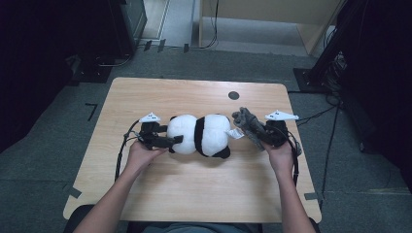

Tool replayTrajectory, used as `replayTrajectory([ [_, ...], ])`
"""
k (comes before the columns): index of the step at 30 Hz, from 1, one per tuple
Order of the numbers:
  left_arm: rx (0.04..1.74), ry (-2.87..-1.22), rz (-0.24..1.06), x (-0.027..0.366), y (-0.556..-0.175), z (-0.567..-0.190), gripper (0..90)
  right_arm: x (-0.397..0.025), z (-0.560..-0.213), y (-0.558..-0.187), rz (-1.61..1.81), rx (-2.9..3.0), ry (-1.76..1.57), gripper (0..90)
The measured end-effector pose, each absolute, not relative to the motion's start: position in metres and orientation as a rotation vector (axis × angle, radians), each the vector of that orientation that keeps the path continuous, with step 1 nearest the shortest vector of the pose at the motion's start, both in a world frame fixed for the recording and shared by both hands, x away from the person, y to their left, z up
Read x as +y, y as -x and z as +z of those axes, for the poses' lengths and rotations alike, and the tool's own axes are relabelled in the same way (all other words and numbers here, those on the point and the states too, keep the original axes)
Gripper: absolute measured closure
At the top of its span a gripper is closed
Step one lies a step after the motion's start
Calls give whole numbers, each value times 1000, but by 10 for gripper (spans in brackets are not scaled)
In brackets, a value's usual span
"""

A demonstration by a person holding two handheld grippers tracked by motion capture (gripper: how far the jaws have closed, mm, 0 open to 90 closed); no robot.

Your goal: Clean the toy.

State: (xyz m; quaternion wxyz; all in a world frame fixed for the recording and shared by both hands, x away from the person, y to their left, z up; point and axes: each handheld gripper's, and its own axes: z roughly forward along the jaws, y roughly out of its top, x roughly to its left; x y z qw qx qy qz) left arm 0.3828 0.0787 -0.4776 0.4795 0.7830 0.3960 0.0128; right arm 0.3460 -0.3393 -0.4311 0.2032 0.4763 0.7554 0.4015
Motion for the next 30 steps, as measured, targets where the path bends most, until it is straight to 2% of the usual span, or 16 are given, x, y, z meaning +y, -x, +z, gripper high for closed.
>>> replayTrajectory([
  [4,979,-1915,18,79,-379,-474,209,-331,-417,-347,1132,2122,-1285,781],
  [11,983,-1930,50,77,-374,-471,260,-319,-399,-357,1151,2142,-1237,774],
  [15,996,-1930,43,76,-370,-470,322,-309,-391,-363,1118,2169,-1196,775],
  [30,999,-1935,54,75,-367,-470,332,-258,-374,-395,1102,2301,-1056,776],
])
